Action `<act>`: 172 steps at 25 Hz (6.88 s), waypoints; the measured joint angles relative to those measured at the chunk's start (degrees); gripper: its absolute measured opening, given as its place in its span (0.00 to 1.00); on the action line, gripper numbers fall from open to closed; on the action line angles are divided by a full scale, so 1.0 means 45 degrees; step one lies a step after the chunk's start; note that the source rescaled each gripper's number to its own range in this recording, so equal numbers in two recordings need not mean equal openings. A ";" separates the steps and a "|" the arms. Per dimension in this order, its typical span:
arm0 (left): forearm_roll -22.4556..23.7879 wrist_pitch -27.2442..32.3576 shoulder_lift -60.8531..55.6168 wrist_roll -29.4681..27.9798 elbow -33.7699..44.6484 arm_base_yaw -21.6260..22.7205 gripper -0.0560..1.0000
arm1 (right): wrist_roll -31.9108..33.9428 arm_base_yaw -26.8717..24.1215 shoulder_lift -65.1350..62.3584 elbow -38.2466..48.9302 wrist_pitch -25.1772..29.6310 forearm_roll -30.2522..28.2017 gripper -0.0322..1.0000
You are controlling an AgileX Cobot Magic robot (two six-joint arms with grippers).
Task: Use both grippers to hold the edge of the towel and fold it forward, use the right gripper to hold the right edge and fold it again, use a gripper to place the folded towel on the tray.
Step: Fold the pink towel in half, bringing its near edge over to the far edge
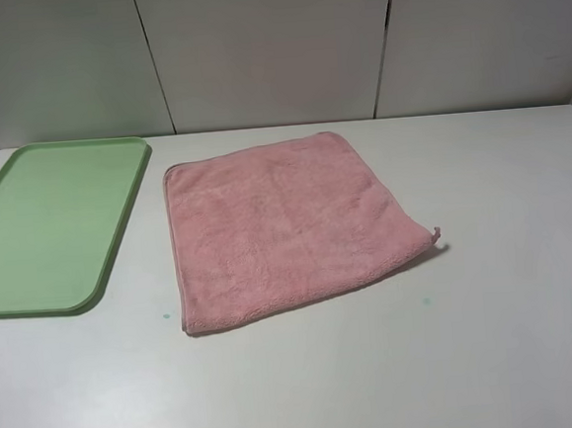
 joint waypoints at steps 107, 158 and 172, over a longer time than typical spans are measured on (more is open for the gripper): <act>0.6957 -0.8804 1.7708 0.2648 -0.1079 -1.0613 0.92 | -1.8977 0.0000 0.9354 -0.0595 -0.1792 0.4629 1.00; 0.6918 -0.9004 1.7708 0.2607 -0.1079 -1.0613 0.92 | -1.8654 0.4513 1.7511 -0.0635 -0.9535 0.4687 0.99; 0.6918 -0.9004 1.7708 0.2607 -0.1079 -1.0613 0.70 | -1.8629 0.4522 1.7637 -0.0635 -1.0149 0.4710 0.75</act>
